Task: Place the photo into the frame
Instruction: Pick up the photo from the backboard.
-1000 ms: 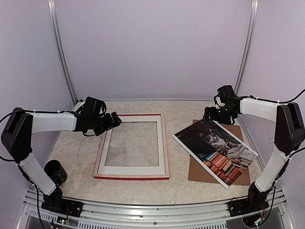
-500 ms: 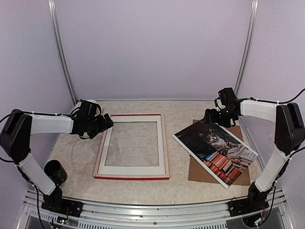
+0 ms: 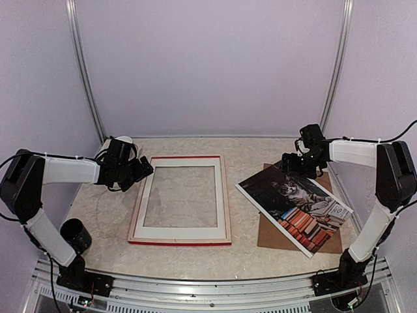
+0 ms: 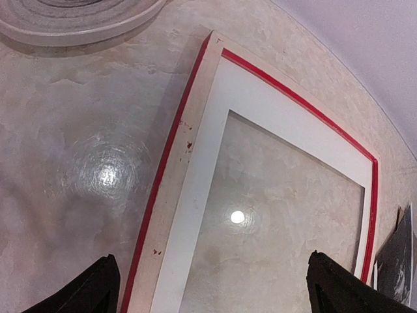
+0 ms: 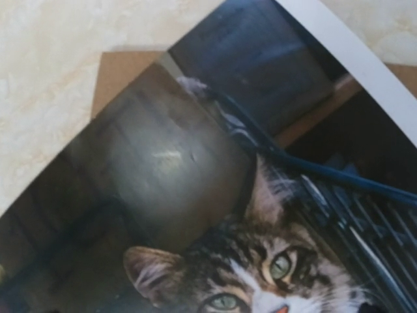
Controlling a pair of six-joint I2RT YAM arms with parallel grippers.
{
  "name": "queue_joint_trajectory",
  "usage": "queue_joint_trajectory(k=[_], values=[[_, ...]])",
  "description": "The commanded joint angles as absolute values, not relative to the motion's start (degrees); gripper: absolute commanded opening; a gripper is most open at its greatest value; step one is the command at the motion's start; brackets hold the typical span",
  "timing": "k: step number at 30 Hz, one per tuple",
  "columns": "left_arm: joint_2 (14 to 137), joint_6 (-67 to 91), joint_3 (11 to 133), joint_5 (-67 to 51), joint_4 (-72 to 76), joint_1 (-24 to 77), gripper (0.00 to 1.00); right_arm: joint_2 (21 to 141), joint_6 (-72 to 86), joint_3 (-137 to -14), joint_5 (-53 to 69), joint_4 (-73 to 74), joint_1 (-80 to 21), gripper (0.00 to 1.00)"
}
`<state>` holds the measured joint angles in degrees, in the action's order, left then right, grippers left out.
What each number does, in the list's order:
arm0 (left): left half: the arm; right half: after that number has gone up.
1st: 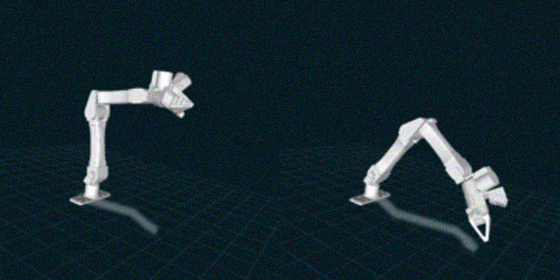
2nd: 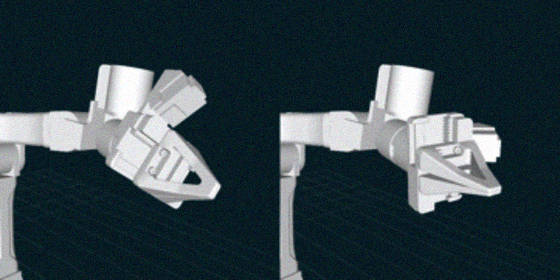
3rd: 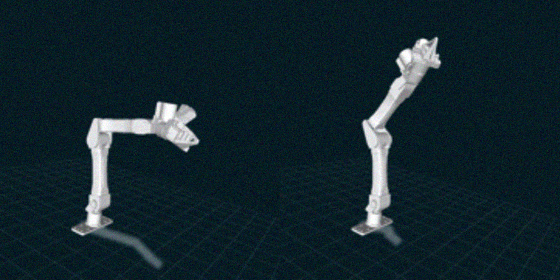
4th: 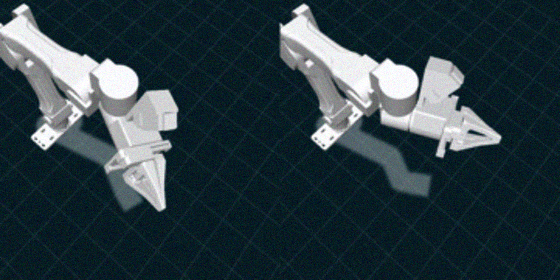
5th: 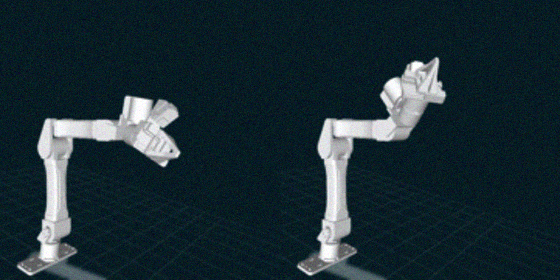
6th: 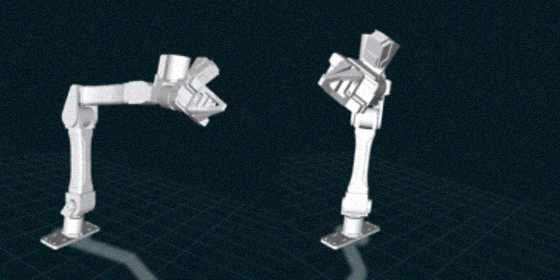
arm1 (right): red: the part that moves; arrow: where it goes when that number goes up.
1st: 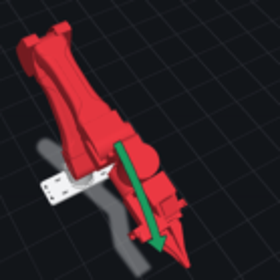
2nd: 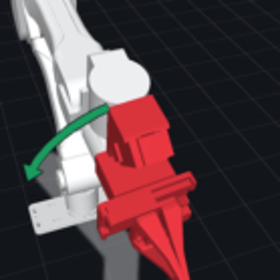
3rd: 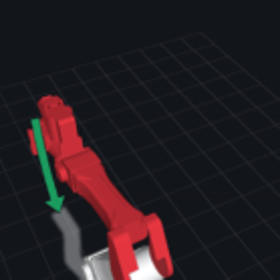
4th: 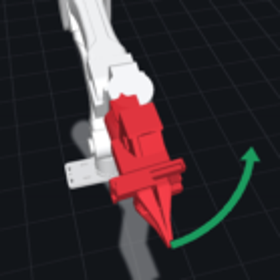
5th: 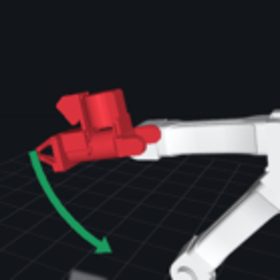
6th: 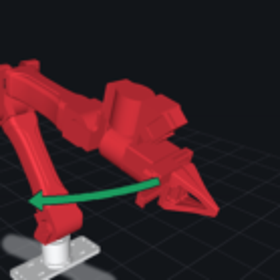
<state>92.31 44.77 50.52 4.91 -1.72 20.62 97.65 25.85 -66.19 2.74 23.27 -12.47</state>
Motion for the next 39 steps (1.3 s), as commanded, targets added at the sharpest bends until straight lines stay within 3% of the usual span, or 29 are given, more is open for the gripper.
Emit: queue_joint_trajectory(k=[1,39], values=[[93.3,45.5,49.6,4.5,-0.5,19.9,0.99,95.1,26.4,-64.6,3.1,21.8,-11.1,0.99],[93.4,46.5,47.9,3.1,2.5,19.4,0.99,95.1,27.0,-62.7,4.7,19.8,-9.1,0.99]])
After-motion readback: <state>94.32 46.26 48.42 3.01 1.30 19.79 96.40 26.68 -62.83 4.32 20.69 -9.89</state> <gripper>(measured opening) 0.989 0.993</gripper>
